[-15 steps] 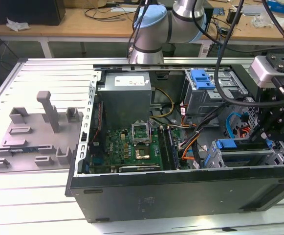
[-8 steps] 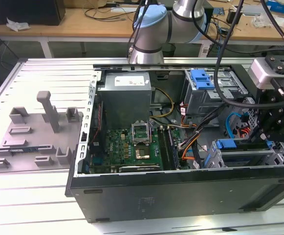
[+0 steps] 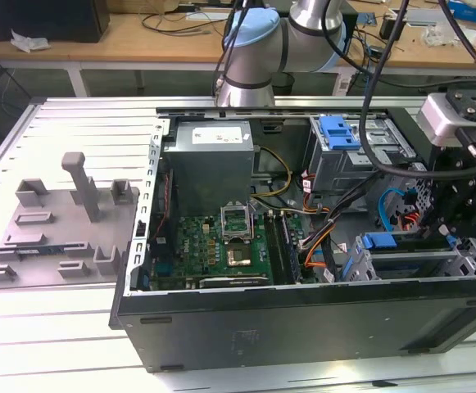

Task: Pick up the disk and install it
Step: 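Insert the first disk wire, then insert the second disk wire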

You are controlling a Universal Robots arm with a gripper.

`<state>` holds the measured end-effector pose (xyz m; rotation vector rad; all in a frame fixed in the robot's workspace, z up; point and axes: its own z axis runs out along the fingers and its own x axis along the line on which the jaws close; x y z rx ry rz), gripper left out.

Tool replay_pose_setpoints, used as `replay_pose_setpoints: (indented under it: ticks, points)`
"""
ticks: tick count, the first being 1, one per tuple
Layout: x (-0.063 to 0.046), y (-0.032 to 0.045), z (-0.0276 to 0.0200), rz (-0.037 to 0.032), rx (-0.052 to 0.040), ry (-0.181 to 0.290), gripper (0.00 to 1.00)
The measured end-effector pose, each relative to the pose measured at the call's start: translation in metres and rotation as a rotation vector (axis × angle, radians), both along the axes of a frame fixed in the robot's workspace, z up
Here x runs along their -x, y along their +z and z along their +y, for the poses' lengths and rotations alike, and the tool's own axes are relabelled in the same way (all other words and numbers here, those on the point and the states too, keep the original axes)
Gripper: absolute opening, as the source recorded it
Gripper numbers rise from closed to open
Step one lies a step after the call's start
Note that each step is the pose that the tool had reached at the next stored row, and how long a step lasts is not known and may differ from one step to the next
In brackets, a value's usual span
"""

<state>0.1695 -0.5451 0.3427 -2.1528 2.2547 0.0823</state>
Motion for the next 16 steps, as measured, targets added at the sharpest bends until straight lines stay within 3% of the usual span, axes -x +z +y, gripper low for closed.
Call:
replay_pose_setpoints:
  ticks: [1,2,7,16]
  points:
    - [0.000,0.0027,0.0000,0.0000,0.0000,0.000,0.24]
    - [0.000,0.0092,0.0000,0.0000,0.0000,0.000,0.31]
    - [-0.003,0.0319,0.0000,0.0000,0.0000,0.000,0.31]
    - [-0.004,0.0358,0.0000,0.0000,0.0000,0.000,0.31]
